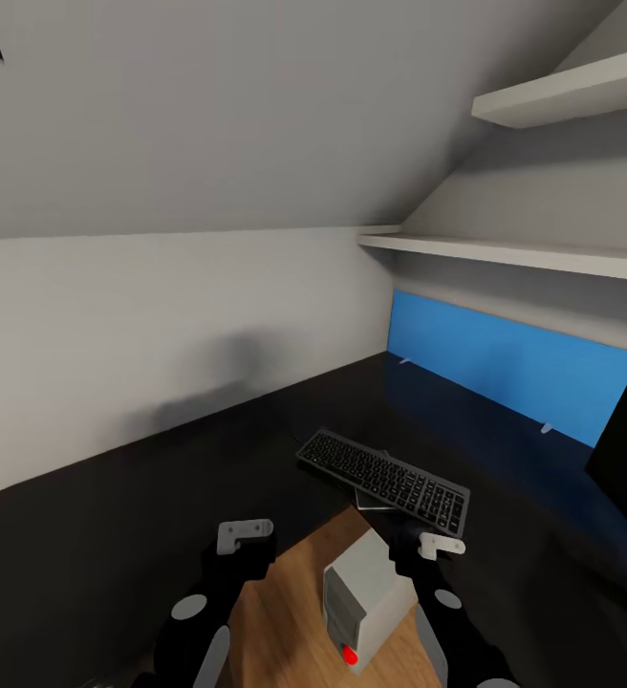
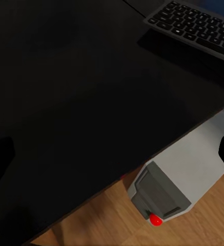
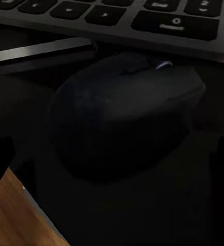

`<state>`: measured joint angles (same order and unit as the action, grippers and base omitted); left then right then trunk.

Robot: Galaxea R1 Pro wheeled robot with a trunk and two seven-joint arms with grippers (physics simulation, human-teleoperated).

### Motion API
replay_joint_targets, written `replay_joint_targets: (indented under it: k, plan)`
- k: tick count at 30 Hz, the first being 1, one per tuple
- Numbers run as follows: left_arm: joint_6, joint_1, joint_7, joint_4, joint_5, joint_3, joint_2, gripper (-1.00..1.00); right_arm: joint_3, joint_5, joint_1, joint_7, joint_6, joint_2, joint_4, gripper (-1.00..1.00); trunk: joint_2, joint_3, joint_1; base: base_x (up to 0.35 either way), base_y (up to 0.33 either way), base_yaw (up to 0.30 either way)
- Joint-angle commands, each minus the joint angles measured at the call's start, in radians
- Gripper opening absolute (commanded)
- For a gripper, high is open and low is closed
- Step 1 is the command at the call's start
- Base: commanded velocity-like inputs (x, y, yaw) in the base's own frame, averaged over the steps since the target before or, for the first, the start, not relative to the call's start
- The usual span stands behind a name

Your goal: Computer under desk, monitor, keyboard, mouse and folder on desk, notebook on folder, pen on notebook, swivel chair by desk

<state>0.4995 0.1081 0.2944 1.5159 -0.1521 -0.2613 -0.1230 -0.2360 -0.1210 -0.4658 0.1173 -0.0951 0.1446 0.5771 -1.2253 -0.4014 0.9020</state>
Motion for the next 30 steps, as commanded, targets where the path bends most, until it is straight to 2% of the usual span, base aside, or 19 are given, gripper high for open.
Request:
replay_joint_targets:
  k: [1,30]
  plan:
    - [0.003,0.001,0.009,0.001,-0.011,-0.002,0.000,1.00,-0.008,0.001,0.000,-0.004,0.002,0.001,-0.006,1.00,-0.001,-0.001,0.000,0.013,0.000,0.000]
    - [0.004,0.001,0.009,0.001,-0.011,-0.001,0.000,1.00,-0.008,0.001,0.000,-0.004,0.002,0.001,-0.006,1.00,-0.001,-0.001,0.000,0.007,-0.011,0.000]
